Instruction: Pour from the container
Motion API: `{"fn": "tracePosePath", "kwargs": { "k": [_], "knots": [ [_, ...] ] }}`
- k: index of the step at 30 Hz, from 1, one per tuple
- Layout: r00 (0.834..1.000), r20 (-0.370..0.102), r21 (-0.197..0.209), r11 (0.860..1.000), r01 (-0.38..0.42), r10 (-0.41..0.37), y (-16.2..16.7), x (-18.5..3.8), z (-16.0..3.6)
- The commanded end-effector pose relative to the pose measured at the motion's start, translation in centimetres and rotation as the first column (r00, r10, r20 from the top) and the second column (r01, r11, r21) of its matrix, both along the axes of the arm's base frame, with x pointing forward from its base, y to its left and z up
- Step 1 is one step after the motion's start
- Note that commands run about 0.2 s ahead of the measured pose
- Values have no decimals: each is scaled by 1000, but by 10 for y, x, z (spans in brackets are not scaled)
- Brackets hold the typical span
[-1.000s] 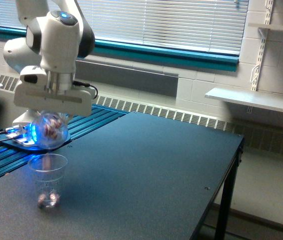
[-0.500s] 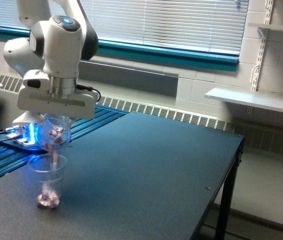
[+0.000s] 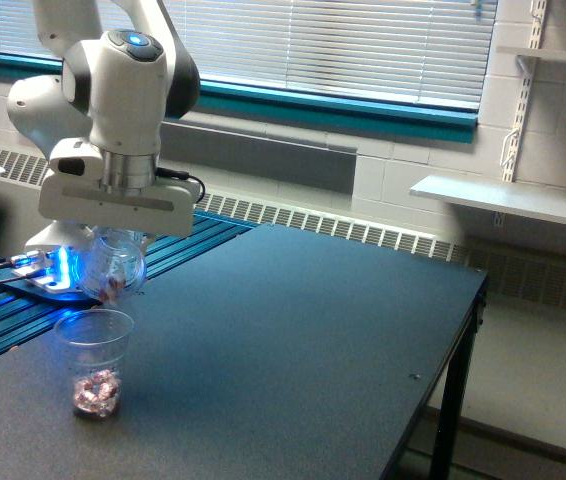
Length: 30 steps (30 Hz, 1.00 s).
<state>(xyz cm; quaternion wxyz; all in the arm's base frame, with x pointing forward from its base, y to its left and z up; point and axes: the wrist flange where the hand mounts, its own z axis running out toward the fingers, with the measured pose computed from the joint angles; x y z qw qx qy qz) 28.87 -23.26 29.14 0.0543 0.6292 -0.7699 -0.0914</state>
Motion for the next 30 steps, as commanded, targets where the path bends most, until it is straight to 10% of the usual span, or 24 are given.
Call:
{"fn": "tracePosePath", "kwargs": {
  "k": [1,30],
  "knots": [
    [1000,-16,-1,1000,-19,19,5,4,-1],
    [1000,-16,-87,996,-9,8,0,-1,0]
  ]
}}
